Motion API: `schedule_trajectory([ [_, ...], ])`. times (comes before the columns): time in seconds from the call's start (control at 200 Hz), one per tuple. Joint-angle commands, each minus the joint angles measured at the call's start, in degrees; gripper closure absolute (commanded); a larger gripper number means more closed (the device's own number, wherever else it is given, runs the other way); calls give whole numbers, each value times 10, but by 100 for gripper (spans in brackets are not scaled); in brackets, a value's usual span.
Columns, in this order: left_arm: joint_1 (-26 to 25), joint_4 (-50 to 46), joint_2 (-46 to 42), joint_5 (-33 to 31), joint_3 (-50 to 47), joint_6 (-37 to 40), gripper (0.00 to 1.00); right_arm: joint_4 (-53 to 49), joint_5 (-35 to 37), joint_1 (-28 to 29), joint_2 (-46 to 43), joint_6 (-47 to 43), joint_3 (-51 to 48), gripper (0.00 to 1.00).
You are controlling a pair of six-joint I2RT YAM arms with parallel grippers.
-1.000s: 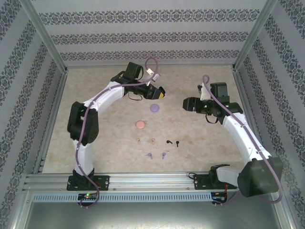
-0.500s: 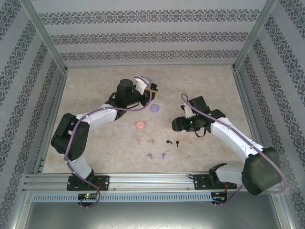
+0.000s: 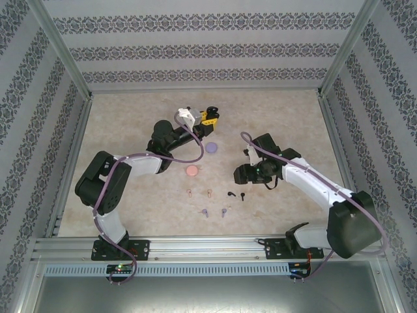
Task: Insert the wireless bluetooth earbuds into the charging case
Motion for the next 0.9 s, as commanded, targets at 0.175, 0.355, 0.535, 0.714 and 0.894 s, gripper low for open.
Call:
schedule_trajectory([
  [0.175,-6,123,12,-37,14,-30,100,-7,-17,14,39,-30,44,35],
  [0.355,-5,152,20,-56,19,-44,100,-35,7,23,76,-57,81,36],
  [0.535,-5,160,33,-51,36,-85,100,-18,-30,18,99,-41,124,36],
  [0.714,-6,160,38,-22,47,-79,100,-53,-26,22,117,-72,146,37],
  [0.894,0,160,28,-37,39,-70,100,-76,-1,42,112,-84,122,40],
])
